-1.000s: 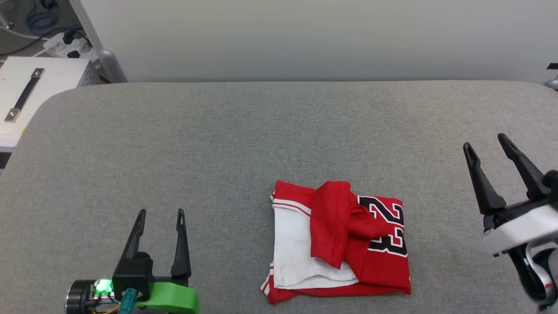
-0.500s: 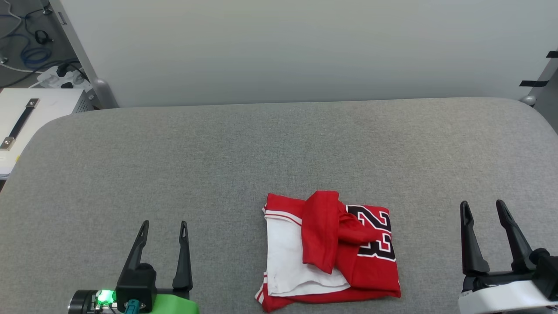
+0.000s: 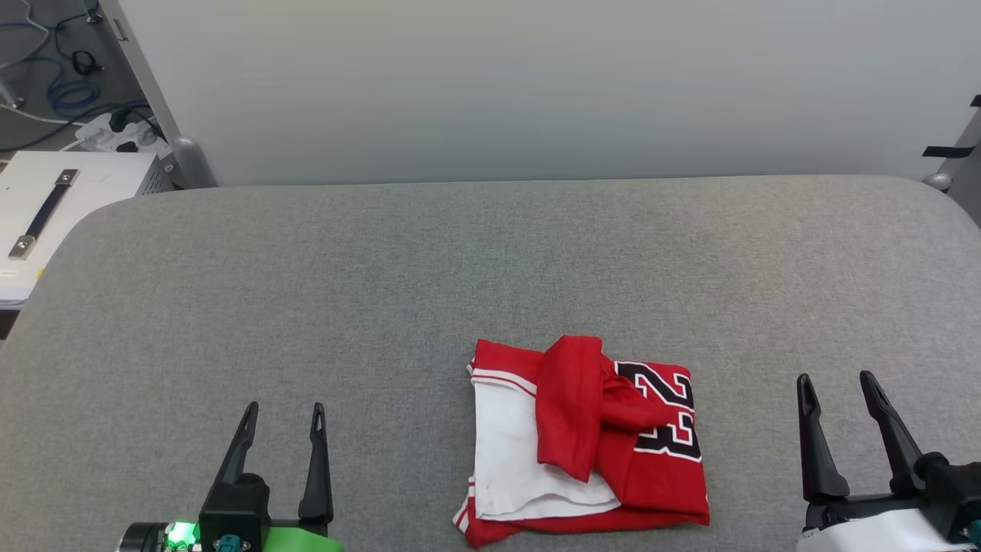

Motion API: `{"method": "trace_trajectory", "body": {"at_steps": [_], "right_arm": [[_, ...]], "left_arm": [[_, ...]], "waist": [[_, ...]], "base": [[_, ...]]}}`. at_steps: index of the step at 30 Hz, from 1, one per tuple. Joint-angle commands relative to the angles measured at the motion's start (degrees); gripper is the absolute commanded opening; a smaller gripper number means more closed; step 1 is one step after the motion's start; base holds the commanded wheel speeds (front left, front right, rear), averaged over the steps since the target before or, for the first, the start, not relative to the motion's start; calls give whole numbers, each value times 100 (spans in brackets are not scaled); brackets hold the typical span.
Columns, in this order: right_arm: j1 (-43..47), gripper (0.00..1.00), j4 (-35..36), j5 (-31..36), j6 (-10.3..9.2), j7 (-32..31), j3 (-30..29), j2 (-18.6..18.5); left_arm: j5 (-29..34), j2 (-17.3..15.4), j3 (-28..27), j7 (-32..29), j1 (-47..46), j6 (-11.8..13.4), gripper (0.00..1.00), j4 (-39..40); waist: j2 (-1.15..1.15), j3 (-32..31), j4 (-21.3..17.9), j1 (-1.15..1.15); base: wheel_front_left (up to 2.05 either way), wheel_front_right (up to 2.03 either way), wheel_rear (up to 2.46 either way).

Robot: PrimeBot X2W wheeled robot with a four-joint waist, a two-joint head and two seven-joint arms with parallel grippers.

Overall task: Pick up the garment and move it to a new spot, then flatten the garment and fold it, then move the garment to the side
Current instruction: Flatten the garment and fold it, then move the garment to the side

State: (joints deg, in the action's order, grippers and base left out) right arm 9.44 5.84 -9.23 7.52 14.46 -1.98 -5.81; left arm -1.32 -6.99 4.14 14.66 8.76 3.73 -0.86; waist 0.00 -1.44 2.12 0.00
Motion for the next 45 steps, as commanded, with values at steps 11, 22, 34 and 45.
{"method": "trace_trajectory", "body": {"at_steps": [11,22,34,45], "right_arm": [[-902,100,41,-185,-3,-306,-69,-626],[-2376,100,-506,-2602,-3,-3279,716,-1885],[-2256,100,-780,-4388,-3,-5712,1502,-2483],[-2359,100,-1451,-4323,-3,-5693,2129,-2313]], "left_arm": [[-43,31,-26,34,-93,-60,100,-20],[-2,97,54,34,-325,-86,100,-29],[11,173,119,34,-532,-62,100,-17],[39,216,173,34,-754,-40,100,1]], "waist": [[0,203,98,0],[0,519,296,0],[0,871,551,0],[0,1310,729,0]], "base": [[0,0,0],[0,0,0],[0,0,0],[0,0,0]]}}
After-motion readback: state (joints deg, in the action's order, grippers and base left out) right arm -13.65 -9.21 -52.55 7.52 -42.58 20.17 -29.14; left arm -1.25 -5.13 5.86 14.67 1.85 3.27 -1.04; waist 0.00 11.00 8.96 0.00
